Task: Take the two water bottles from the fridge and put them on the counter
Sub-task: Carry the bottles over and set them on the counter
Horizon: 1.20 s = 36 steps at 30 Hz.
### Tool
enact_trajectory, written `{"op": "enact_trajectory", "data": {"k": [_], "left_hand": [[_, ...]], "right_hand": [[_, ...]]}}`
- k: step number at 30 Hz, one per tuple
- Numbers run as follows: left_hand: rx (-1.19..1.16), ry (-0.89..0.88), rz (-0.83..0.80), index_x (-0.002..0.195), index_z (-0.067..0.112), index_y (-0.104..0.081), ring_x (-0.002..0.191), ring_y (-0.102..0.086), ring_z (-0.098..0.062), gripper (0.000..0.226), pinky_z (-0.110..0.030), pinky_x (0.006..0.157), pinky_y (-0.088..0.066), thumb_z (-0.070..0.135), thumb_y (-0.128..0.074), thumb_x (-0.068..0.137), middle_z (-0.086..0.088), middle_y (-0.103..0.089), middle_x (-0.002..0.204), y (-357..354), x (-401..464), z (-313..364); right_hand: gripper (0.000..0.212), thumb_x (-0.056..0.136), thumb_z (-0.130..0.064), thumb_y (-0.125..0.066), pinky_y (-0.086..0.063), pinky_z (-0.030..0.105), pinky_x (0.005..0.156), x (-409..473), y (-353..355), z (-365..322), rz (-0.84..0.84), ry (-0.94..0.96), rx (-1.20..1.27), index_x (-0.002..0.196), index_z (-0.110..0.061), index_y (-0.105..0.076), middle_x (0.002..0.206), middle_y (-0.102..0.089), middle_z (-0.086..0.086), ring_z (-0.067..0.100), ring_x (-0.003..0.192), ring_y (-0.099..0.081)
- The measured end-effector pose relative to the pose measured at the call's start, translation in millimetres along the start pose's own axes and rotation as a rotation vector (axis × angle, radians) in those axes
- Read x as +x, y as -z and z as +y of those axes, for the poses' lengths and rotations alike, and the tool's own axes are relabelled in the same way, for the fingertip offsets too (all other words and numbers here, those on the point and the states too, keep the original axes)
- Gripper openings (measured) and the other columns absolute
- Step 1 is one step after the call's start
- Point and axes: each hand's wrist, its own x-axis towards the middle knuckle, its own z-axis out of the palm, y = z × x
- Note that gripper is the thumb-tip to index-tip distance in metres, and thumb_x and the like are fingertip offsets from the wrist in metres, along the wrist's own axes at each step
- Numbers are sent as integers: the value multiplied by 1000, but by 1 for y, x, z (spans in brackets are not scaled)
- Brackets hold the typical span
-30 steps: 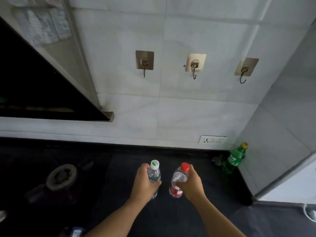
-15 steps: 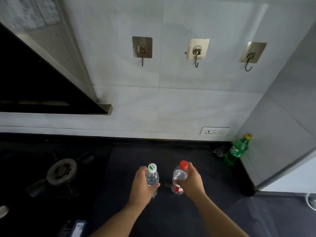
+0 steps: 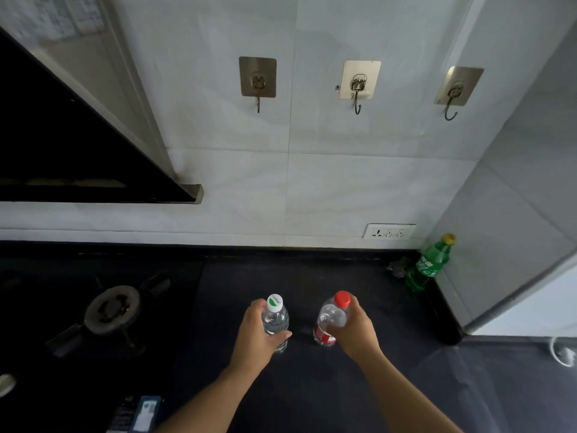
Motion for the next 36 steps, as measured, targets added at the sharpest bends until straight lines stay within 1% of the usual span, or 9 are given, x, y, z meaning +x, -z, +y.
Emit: {"op": "enact_trajectory", "data": {"k": [4,8,12,16,19,24,30,33,36], "left_hand": [[-6,10,-16,120,30,-47,106,-59,-7,76,-23,88,-51,38,-89,57,9,-58,115,7,-2,-2],[46,-22,-3,128,23,-46,114,-54,-7,75,-26,93,-49,34,-86,65,8,-55,121,18,-12,-5],[69,-30,27,130,20,-44,117,-56,-14,72,-36,95,-53,25,-83,70,0,-55,126,27,-28,-16],[97,-18,51,133,18,-44,115,-56,-12,70,-35,95,-53,24,-80,74,-1,-55,129,36,-42,-13],[102,-19,81,132,18,-44,114,-57,-11,68,-33,94,-53,25,-79,75,-2,-55,129,40,-53,-2],[95,-12,149,130,18,-46,113,-57,-11,65,-31,94,-53,25,-80,75,-1,-56,128,37,-74,23],[34,46,243,124,22,-47,112,-59,-11,63,-33,90,-55,28,-81,72,2,-57,122,21,-119,57],[-14,71,291,121,21,-51,108,-60,-9,59,-20,78,-54,29,-83,71,4,-59,118,24,-148,73],[-59,98,347,115,24,-54,105,-62,-6,50,-12,71,-50,30,-81,74,8,-61,115,50,-184,84]], "right_hand": [[75,68,-33,-82,-52,26,68,-8,3,-1,11,-6,-7,134,-40,-45,115,-63,-4,18,98,-66],[84,65,-33,-75,-60,42,83,-10,4,7,45,-25,-10,140,-41,-37,122,-63,1,21,102,-67],[87,72,-19,-76,-54,31,74,-29,11,2,73,-65,36,148,-30,-37,132,-55,6,20,107,-62],[84,77,-13,-76,-46,21,62,-40,14,5,108,-55,41,151,-24,-38,137,-54,12,22,107,-60],[84,77,-16,-77,-46,23,66,-48,21,1,91,-36,50,151,-23,-37,138,-54,13,23,109,-61],[83,78,-21,-78,-42,17,59,-62,41,-6,71,33,49,151,-23,-37,136,-54,10,19,104,-59],[75,80,-22,-76,-47,28,78,-97,67,0,11,121,142,147,-23,-42,127,-56,5,17,103,-60],[57,82,-23,-73,-49,27,72,-120,65,-4,-39,179,175,134,-25,-49,114,-62,-5,11,94,-64],[55,85,-23,-72,-48,23,70,-145,46,-23,-133,240,205,134,-28,-48,121,-61,-3,14,98,-64]]}}
